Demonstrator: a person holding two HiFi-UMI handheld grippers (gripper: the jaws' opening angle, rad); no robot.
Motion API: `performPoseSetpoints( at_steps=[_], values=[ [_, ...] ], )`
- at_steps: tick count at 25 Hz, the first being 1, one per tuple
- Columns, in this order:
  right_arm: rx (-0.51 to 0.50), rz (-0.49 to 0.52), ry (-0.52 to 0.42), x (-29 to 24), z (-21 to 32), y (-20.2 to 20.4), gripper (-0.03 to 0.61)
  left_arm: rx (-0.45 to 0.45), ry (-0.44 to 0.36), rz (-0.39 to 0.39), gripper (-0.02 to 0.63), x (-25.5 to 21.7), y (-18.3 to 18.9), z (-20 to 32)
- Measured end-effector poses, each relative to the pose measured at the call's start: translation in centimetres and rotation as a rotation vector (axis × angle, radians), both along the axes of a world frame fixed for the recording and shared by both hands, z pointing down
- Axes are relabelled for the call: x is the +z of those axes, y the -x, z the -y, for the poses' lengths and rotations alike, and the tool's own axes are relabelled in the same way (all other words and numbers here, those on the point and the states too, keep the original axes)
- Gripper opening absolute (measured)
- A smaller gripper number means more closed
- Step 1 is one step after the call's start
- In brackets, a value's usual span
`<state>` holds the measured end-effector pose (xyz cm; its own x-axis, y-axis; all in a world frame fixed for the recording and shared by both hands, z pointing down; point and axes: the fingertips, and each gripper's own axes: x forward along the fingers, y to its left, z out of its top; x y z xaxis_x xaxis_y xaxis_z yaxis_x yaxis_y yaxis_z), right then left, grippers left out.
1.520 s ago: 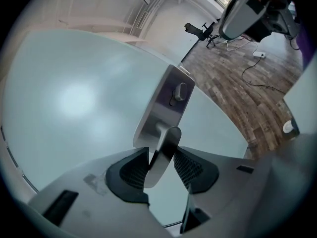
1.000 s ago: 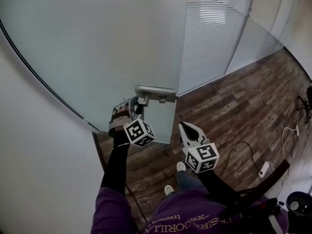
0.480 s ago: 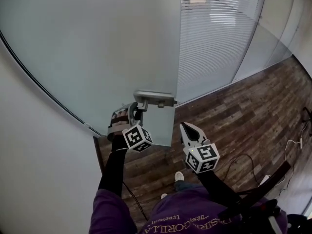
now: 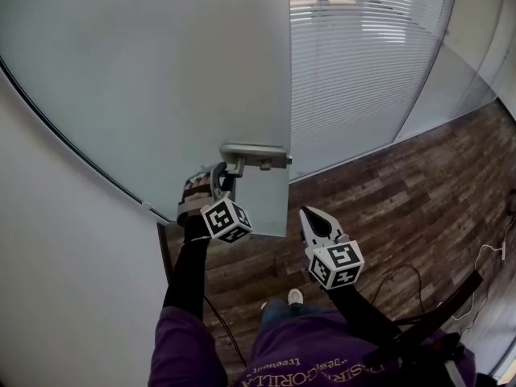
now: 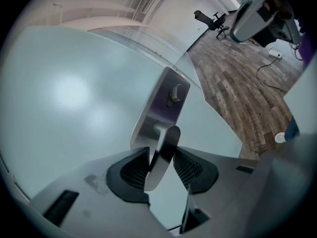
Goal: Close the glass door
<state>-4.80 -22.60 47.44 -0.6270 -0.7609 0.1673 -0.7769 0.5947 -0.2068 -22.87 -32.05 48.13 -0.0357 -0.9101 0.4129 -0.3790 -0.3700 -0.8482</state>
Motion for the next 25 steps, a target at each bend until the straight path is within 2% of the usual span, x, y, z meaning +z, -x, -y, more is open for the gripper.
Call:
performPoseSetpoints(
  at_steps=[8, 15, 25],
  values=[
    [-0.014, 0.01, 0.005, 0.0, 2.0, 0.9, -0.003, -0.03, 0.011, -0.001, 0.15, 0.1, 0.1, 3.5],
    [0.001, 0.014, 0.0, -2.1, 6.9, 3.1, -0.003, 0.002, 0.018, 0.01, 0.144, -1.2, 0.6, 7.4],
    [0.031, 0.002, -0.011, -1.2, 11.4, 5.0, -0.003, 0.065, 0.055, 0.036, 0.13, 0.3, 0.0, 10.7]
  ],
)
